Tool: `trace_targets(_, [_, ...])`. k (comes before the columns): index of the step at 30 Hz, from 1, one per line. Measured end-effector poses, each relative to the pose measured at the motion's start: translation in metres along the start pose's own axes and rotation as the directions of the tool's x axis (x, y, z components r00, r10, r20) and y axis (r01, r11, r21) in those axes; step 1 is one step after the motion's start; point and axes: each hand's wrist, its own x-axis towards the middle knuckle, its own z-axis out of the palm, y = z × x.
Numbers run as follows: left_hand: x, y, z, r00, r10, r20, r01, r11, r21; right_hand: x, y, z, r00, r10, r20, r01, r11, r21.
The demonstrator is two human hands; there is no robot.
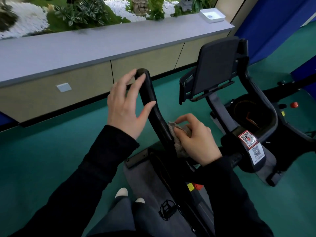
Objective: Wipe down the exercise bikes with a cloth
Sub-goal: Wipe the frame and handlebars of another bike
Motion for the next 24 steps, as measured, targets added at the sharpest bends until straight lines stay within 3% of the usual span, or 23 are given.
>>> trace_targets(3, [-0.007, -0.002, -0.001, 0.971, 0.239, 0.028, -0.24, 0.956, 0.171, -0.01, 0.0, 0.002, 0.999, 0.012, -0.035, -0.011, 1.0, 0.023])
trace_targets(7, [0.009, -0.004, 0.0, 0.852, 0.492, 0.18, -0.522, 0.828, 0.204, -0.027, 0.002, -0.001, 0.999, 0.023, -0.035, -0.021, 0.997, 0.071])
trace_targets(10, [0.037, -0.009, 0.001, 0.753, 0.574, 0.322, -0.645, 0.739, 0.193, -0.029, 0.002, 0.002, 0.997, 0.03, -0.075, -0.023, 0.994, 0.104])
trace_targets(14, [0.063, -0.017, 0.0, 0.648, 0.642, 0.409, -0.743, 0.651, 0.156, -0.031, -0.003, 0.017, 0.966, 0.103, -0.238, -0.075, 0.99, 0.124])
trace_targets(19, [0.076, -0.025, -0.003, 0.543, 0.743, 0.392, -0.805, 0.593, -0.009, -0.024, -0.032, 0.05, 0.831, 0.171, -0.53, -0.125, 0.985, 0.123])
trace_targets(24, [0.1, -0.031, -0.006, 0.418, 0.825, 0.38, -0.824, 0.521, -0.225, -0.006, -0.071, 0.091, 0.661, 0.054, -0.749, -0.111, 0.993, -0.027])
